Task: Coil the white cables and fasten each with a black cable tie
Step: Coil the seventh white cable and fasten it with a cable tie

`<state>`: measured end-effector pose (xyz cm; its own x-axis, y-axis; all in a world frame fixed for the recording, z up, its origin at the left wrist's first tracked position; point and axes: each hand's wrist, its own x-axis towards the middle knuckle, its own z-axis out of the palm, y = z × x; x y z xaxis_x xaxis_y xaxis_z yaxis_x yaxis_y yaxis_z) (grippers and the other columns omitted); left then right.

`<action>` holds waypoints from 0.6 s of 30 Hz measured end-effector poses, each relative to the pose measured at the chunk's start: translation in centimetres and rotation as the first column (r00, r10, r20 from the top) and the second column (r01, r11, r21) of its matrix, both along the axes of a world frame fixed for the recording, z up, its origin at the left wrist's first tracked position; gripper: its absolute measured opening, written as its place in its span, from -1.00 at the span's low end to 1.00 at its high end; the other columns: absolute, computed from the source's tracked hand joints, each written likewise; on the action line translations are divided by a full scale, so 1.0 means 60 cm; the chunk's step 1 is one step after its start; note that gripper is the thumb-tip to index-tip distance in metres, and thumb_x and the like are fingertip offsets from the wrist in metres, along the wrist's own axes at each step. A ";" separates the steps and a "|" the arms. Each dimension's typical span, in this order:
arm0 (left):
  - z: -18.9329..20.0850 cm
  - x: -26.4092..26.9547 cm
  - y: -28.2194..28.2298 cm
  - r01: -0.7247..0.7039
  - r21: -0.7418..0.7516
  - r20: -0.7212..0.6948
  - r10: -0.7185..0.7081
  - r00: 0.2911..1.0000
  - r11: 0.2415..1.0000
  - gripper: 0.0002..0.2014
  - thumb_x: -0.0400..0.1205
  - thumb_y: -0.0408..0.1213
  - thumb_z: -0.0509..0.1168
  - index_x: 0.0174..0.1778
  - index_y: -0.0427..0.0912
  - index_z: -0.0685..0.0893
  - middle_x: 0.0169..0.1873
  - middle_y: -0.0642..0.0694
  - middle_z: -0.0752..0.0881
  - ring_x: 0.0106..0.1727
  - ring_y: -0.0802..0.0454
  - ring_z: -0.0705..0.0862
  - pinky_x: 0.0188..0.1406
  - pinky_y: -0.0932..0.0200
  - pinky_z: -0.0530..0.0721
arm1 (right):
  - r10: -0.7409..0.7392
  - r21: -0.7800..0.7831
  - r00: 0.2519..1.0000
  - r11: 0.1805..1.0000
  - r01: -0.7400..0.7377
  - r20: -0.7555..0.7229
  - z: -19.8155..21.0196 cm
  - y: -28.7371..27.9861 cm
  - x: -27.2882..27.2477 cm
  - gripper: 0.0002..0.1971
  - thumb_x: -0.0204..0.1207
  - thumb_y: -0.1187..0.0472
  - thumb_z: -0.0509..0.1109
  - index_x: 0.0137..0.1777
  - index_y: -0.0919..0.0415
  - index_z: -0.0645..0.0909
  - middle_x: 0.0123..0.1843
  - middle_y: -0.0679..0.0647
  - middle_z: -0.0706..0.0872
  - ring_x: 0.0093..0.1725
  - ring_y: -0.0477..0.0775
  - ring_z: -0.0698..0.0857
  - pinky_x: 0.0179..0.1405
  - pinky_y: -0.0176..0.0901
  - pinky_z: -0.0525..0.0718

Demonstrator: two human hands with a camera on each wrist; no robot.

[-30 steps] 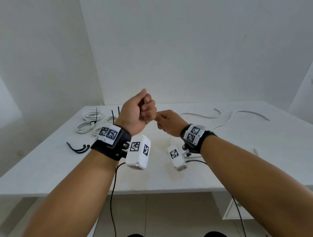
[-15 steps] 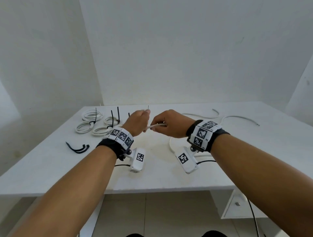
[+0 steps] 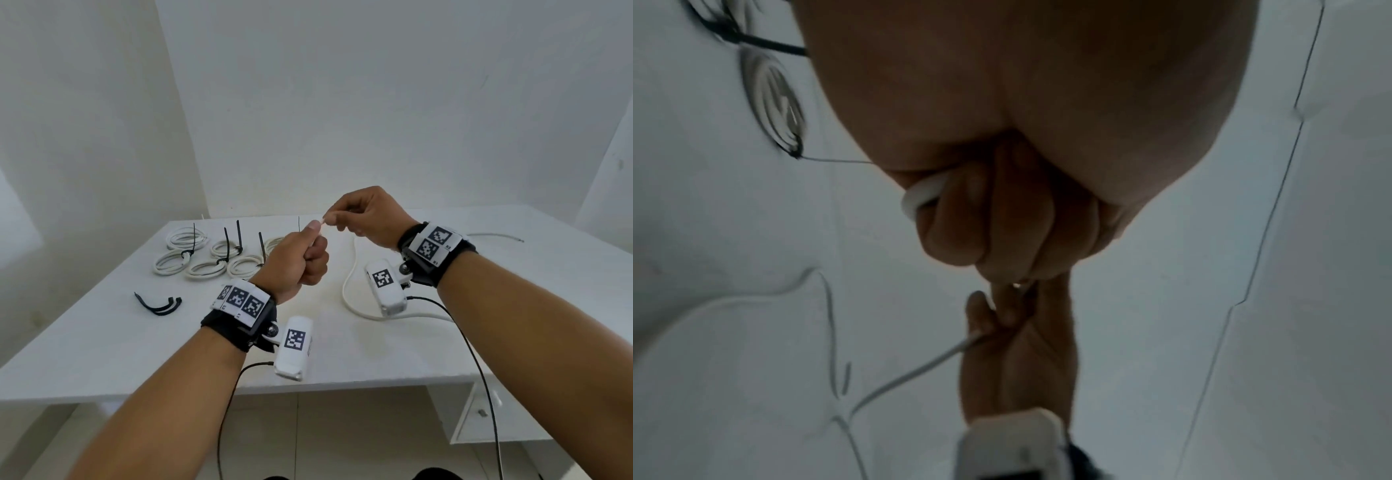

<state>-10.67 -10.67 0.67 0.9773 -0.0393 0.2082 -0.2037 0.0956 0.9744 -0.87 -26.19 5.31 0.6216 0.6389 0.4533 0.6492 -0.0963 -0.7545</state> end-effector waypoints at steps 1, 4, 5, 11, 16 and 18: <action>0.008 -0.004 -0.002 0.011 -0.025 0.020 -0.010 1.000 1.000 -0.51 0.63 0.10 0.02 -0.62 0.02 0.27 -0.67 0.09 0.16 -0.63 0.19 0.07 -0.59 0.23 -0.02 | -0.002 0.036 0.999 0.999 0.003 -0.041 -0.004 0.001 0.004 -0.86 0.53 0.14 0.55 -0.19 0.20 0.81 -0.42 0.00 0.68 -0.50 -0.12 0.45 -0.47 -0.29 0.41; 0.032 -0.016 -0.007 0.070 -0.101 0.104 -0.059 0.993 0.992 -0.51 0.65 0.11 -0.01 -0.60 0.02 0.31 -0.68 0.11 0.20 -0.62 0.17 0.05 -0.59 0.23 -0.01 | 0.031 0.088 0.992 0.996 -0.020 -0.123 -0.024 0.009 0.006 -0.74 0.62 0.09 0.45 -0.27 0.14 0.80 -0.45 0.03 0.63 -0.53 -0.11 0.43 -0.50 -0.23 0.37; 0.041 -0.018 -0.008 0.105 -0.131 0.131 -0.088 0.987 0.986 -0.51 0.67 0.11 -0.03 -0.58 0.01 0.34 -0.68 0.12 0.22 -0.60 0.14 0.04 -0.58 0.22 0.00 | 0.046 0.083 0.990 0.996 -0.035 -0.137 -0.034 0.013 0.002 -0.67 0.65 0.06 0.41 -0.35 0.03 0.78 -0.46 0.04 0.61 -0.54 -0.10 0.42 -0.50 -0.24 0.38; 0.076 0.001 0.005 0.022 -0.182 0.238 0.023 0.971 0.983 -0.61 0.75 0.00 -0.07 -0.35 -0.10 0.33 -0.61 0.11 0.28 -0.60 0.18 0.18 -0.54 0.23 0.09 | 0.017 -0.172 0.998 0.985 -0.027 -0.063 -0.088 0.040 -0.026 -0.59 0.72 -0.12 0.22 -0.16 0.00 0.82 -0.50 -0.01 0.56 -0.56 -0.09 0.42 -0.46 -0.32 0.46; 0.052 0.030 0.031 -0.382 0.323 0.275 0.300 0.913 0.866 -0.60 0.82 -0.08 -0.09 -0.34 -0.11 0.30 -0.54 0.04 0.33 -0.52 0.08 0.26 -0.45 0.18 0.27 | 0.047 -0.404 0.972 0.913 0.051 0.229 -0.090 0.054 -0.044 -0.63 0.71 -0.05 0.27 0.05 0.24 0.76 -0.43 0.00 0.58 -0.53 -0.16 0.43 -0.47 -0.41 0.41; 0.037 0.035 0.036 -0.456 0.534 0.285 0.356 0.890 0.712 -0.55 0.82 -0.03 -0.09 -0.36 -0.13 0.35 -0.52 0.02 0.40 -0.51 0.08 0.35 -0.37 0.16 0.37 | 0.060 -0.448 0.955 0.891 0.081 0.291 -0.084 0.051 -0.048 -0.68 0.69 0.00 0.30 0.06 0.25 0.76 -0.31 0.03 0.70 -0.43 -0.12 0.55 -0.36 -0.30 0.55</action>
<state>-8.57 -8.50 2.89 0.8850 0.1944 0.4231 -0.2372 -0.5937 0.7689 -3.74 -23.16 0.27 0.5156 0.8105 0.2780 0.8277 -0.3873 -0.4060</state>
